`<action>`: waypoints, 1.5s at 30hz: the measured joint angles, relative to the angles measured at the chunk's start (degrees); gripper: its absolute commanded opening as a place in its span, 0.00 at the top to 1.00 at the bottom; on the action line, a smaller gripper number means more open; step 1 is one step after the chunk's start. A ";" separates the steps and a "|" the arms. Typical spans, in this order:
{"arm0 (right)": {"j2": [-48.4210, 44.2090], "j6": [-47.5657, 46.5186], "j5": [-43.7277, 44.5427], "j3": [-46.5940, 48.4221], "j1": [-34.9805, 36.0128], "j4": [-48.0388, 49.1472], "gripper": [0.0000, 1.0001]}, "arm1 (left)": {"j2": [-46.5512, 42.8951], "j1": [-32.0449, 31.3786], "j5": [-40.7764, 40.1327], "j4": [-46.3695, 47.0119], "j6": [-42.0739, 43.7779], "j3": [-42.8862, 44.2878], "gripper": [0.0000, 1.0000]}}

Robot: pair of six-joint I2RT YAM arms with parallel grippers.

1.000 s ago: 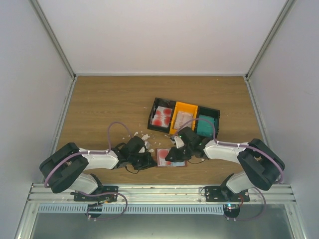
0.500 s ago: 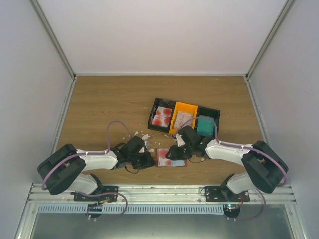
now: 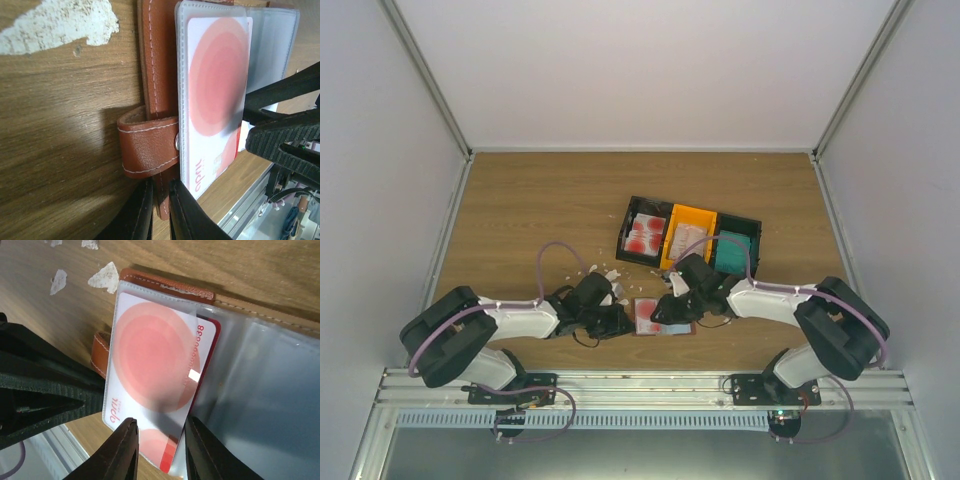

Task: Put the credit cards into the card holder
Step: Insert the credit card into the card holder, then move the storage box to the center of the board.

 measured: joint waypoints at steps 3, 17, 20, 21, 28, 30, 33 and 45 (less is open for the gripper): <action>0.15 -0.26 -1.31 0.00 -0.02 0.42 0.75 | 0.20 0.00 0.22 -0.17 0.17 0.26 0.86; 0.72 -5.88 3.28 6.69 -0.04 -7.56 0.51 | -1.51 0.00 -4.39 -7.78 3.02 3.54 0.83; -3.80 -8.31 7.41 10.86 -0.92 -12.66 0.47 | -3.93 0.00 -5.07 -9.66 4.55 3.96 0.80; -5.20 -8.94 8.70 12.17 -1.53 -14.21 0.47 | -4.66 0.00 -5.09 -10.10 5.20 4.13 0.78; -9.51 -14.49 19.63 20.48 -12.15 -22.71 0.48 | -6.36 -0.09 -2.01 -10.45 11.06 8.20 0.75; -9.07 -15.47 22.97 21.88 -15.69 -25.27 0.49 | -5.33 -0.57 -0.92 -9.33 12.28 9.73 0.75; -8.17 -16.44 26.75 22.86 -20.17 -27.69 0.51 | -2.27 -2.36 -0.50 -8.68 13.75 12.20 0.76; -0.83 -20.94 35.41 25.07 -28.98 -32.30 0.78 | 10.69 -12.41 -3.21 -9.81 22.14 18.62 0.80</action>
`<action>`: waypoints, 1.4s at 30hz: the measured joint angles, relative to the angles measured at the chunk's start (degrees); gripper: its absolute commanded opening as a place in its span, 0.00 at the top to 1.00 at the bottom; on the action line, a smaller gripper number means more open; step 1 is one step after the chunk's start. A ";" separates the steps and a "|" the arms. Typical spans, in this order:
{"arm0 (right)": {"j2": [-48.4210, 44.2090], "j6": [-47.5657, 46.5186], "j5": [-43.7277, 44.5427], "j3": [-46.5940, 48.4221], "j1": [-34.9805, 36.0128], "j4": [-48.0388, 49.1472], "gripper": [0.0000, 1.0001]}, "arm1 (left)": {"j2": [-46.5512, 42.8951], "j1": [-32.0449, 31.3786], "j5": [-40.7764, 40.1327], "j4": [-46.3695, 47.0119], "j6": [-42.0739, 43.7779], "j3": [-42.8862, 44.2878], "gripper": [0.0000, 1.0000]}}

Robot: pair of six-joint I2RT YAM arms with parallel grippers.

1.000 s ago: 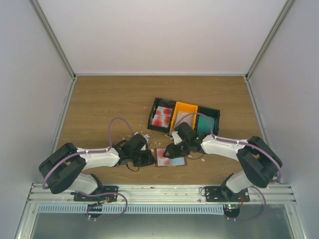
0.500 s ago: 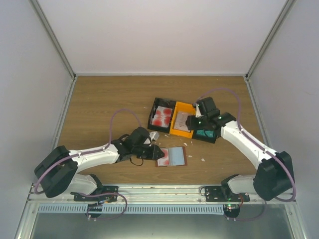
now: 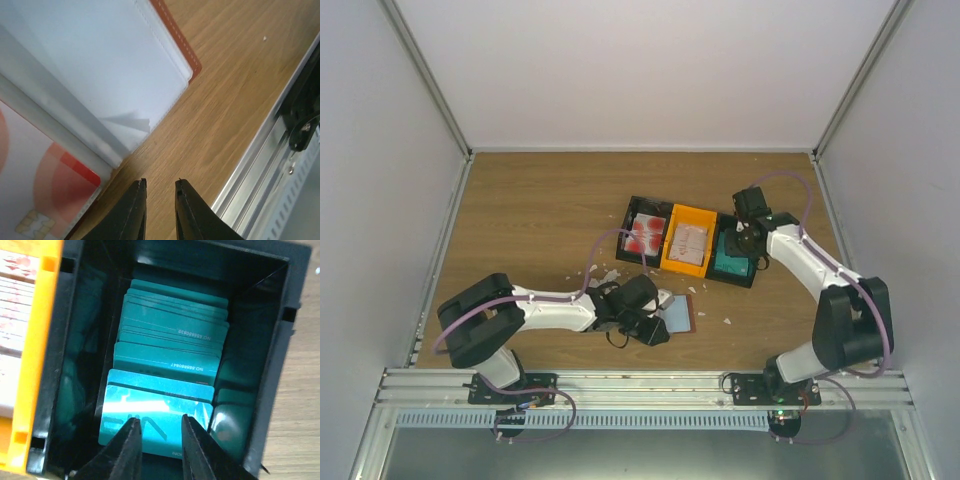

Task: Put the credit cards into the card holder
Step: Move the storage box to the center of the board.

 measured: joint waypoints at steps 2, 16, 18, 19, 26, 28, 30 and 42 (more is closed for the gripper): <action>2.32 -0.70 0.02 0.55 -0.04 0.02 0.81 | 0.44 -0.42 -0.13 -0.39 1.05 -0.04 0.80; 13.38 -4.59 -8.66 5.25 3.58 1.86 0.70 | -0.28 -0.44 -3.80 -2.10 2.99 -0.48 0.80; 13.94 -4.66 -9.49 6.14 4.85 2.21 0.67 | -0.79 -0.37 -4.11 -2.47 2.99 -0.48 0.79; 14.75 -4.74 -10.19 7.28 5.77 2.25 0.66 | -1.16 -0.15 -4.28 -2.80 2.99 -0.48 0.79; 22.34 -5.73 -13.88 14.84 10.84 3.85 0.56 | -4.48 2.97 -5.29 -3.50 2.23 -1.62 0.75; 24.35 -7.02 -14.73 16.72 11.43 4.61 0.55 | -5.92 5.40 -5.51 -3.56 1.36 -2.36 0.75; 25.68 -9.07 -15.15 17.99 11.63 5.05 0.54 | -7.26 8.15 -5.73 -3.50 0.13 -3.08 0.74; 28.74 -21.81 -16.31 20.00 11.56 2.03 0.60 | -5.18 20.20 -6.38 2.51 -7.98 -2.89 0.75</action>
